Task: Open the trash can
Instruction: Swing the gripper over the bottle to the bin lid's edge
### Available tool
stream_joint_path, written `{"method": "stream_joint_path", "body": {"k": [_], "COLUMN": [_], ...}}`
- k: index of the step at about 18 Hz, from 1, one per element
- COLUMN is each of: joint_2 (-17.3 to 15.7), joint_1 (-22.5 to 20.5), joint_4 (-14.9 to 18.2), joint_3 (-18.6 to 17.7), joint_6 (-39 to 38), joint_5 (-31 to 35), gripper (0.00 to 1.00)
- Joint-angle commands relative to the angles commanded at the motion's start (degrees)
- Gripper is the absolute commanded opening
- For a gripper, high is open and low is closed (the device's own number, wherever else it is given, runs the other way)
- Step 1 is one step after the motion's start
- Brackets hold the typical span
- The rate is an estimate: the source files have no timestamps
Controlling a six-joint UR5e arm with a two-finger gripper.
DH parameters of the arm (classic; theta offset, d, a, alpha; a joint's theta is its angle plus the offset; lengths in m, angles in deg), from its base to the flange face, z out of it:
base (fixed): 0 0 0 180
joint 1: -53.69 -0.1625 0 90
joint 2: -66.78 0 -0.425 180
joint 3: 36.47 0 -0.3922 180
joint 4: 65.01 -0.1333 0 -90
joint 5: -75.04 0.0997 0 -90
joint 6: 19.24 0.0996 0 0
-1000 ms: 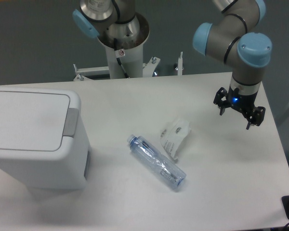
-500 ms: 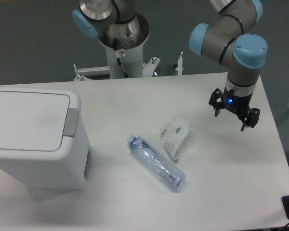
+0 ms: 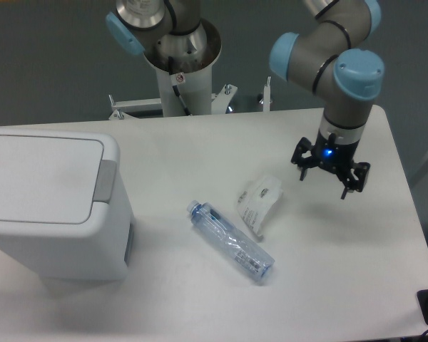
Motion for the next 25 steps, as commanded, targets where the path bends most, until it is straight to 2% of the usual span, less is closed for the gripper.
{"method": "stream_joint_path", "body": {"k": [3,8,13,20,25], "joint_2": [0.17,0.44,-0.70,-6.58,-8.52], "joint_1": [1.85,2.38,3.26,7.12,9.59], "joint_4": [0.00,0.00,0.00,0.00,-0.09], "joint_3": [-0.17,0.00,0.79,1.14,0.79], "joint_6": [-5.11,-15.12,-28.48,-37.54,-38.34], "joint_5": [-3.41,-17.12,-31.53,-39.98,-41.22], "gripper": [1.00,1.00,1.00,1.00,1.00]}}
